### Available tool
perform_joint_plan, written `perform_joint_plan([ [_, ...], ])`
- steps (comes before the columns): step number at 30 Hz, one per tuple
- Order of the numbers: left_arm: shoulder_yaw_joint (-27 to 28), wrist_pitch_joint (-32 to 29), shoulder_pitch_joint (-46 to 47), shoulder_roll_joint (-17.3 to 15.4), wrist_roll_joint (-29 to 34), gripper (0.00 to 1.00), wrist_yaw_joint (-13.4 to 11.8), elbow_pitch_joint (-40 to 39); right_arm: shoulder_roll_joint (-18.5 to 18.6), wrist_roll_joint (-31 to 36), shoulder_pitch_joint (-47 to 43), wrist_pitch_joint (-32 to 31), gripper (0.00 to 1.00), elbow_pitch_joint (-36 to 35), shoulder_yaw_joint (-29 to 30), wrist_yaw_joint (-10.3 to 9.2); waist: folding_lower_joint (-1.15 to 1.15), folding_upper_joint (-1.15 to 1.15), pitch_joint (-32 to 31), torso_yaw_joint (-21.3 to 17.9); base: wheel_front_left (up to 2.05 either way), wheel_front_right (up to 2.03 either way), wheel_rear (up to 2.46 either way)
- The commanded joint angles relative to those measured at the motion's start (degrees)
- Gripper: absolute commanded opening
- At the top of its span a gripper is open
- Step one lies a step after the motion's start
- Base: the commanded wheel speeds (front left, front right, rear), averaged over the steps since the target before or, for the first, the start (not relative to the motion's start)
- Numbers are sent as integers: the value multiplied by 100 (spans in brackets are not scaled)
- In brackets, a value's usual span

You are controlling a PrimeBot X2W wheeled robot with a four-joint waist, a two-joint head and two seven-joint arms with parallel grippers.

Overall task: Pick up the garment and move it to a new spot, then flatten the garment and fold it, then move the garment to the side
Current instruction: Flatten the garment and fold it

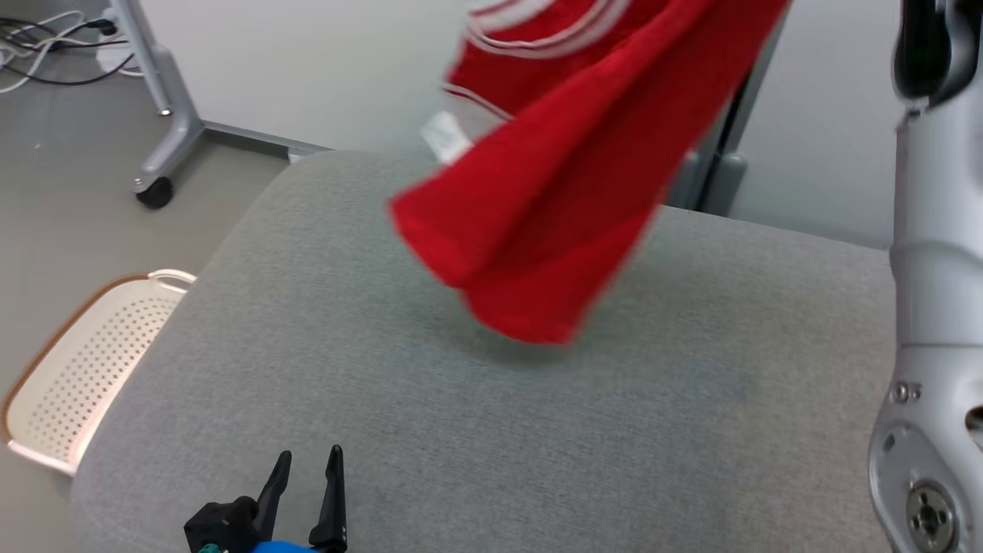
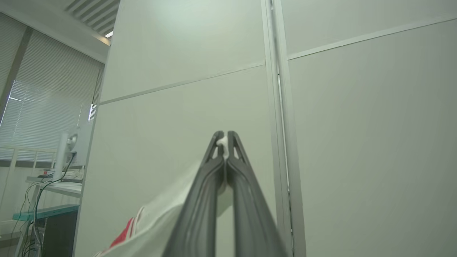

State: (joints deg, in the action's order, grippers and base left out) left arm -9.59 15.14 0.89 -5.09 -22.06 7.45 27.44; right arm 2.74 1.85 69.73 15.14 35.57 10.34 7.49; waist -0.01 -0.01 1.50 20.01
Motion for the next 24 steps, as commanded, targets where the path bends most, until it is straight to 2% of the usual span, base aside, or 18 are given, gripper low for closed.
perform_joint_plan([
  [1, 29, -2, -16, 10, 45, 100, 5, -29, 29, 216, -420, -1, 0, 99, 247, 0, 1, 1, 9, -110, 0, 0, 0],
  [4, 59, -1, 21, -34, 10, 100, 5, -72, 24, 624, -1105, 0, 0, 255, 727, 0, 1, 1, 110, -330, 0, 0, 0],
  [8, 4, -2, 119, -171, -63, 100, 5, -128, 20, 831, -2271, 1, 0, 526, 1292, 0, 1, 1, 297, -586, 0, 0, 0],
  [13, -143, -1, 223, -393, -174, 100, 5, -232, 32, 491, -3424, 9, 0, 811, 1628, 0, 1, 1, 494, -845, 0, 0, 0],
  [16, -169, -1, 258, -517, -248, 100, 5, -303, 27, 222, -3925, 8, 0, 843, 1561, 0, 1, 1, 556, -1034, 0, 0, 0],
  [17, -196, -1, 265, -539, -264, 100, 5, -324, 26, 142, -4048, 9, 18, 823, 1512, 0, 1, 1, 564, -1092, 0, 0, 0],
  [18, -215, -1, 265, -564, -273, 100, 5, -347, 24, 6, -4159, 7, 41, 884, 1448, 0, 1, 1, 567, -1166, 0, 0, 0],
  [19, -261, -2, 271, -582, -283, 100, 5, -366, 25, -139, -4251, 9, 98, 911, 1398, 0, 1, 1, 565, -1227, 0, 0, 0],
  [24, -428, -1, 297, -588, -322, 100, 6, -397, 28, -582, -4670, 8, 100, 450, 756, 1, 1, 1, 530, -1590, 0, 0, 0],
])
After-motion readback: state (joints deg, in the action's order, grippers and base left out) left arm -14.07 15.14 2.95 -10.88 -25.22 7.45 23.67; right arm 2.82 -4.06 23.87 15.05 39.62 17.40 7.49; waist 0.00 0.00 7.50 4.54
